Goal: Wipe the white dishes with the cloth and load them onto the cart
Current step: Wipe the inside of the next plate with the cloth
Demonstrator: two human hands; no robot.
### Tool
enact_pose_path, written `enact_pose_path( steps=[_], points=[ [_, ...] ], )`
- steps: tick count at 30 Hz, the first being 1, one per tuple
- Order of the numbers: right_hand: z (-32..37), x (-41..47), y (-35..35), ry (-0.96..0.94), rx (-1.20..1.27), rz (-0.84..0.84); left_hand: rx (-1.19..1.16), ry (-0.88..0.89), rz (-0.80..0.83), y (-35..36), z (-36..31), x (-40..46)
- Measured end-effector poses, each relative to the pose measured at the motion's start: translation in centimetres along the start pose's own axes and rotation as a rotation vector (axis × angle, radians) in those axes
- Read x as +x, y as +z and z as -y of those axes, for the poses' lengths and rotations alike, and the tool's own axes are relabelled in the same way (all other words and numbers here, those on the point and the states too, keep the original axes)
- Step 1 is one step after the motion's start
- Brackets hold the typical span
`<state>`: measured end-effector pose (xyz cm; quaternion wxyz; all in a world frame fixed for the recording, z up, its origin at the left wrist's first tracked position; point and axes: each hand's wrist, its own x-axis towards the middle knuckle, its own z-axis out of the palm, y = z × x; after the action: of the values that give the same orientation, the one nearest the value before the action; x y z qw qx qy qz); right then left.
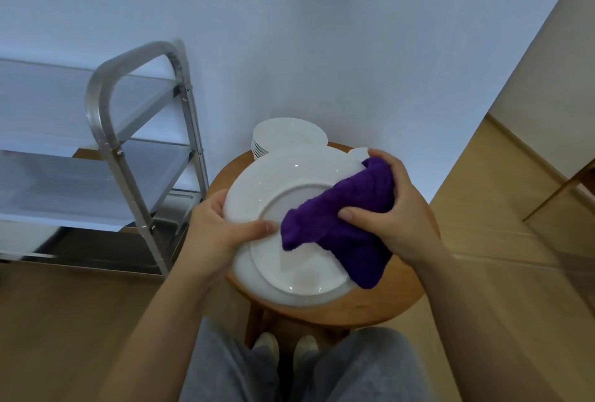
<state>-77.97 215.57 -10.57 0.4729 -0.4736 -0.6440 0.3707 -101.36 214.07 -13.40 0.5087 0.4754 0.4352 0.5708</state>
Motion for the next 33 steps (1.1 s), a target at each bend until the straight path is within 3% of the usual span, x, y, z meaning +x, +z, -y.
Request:
enact_pose_path(
  steps=[6,10,13,16,19,21,28,33],
  points=[
    [-3.1,-1.5,5.4,0.205,0.41,-0.466,-0.45,-0.117,-0.332,3.6,1.9,0.0],
    [-3.5,-1.9,7.7,0.319,0.592,-0.581,-0.502,-0.162,-0.403,6.7,2.4,-0.4],
    [-3.4,-0.9,4.2,0.373,0.502,-0.484,-0.461,-0.216,-0.188,4.9,2.5,-0.9],
    [-2.6,0.2,0.5,0.393,0.386,-0.244,-0.562,-0.332,0.108,1.2,1.9,0.1],
    [-2.1,1.1,-0.4,0.413,0.318,-0.034,-0.554,-0.413,0.19,0.2,0.9,1.7],
    [-1.8,1.2,-0.1,0.399,0.29,-0.035,-0.576,-0.423,0.189,0.7,0.6,2.1],
    [-4.4,-1.5,3.9,0.435,0.421,-0.46,-0.587,-0.315,0.069,2.5,0.8,1.7],
    [-6.4,-3.2,9.0,0.645,0.654,-0.715,-0.22,-0.161,-0.172,7.0,1.6,0.3]
  ],
)
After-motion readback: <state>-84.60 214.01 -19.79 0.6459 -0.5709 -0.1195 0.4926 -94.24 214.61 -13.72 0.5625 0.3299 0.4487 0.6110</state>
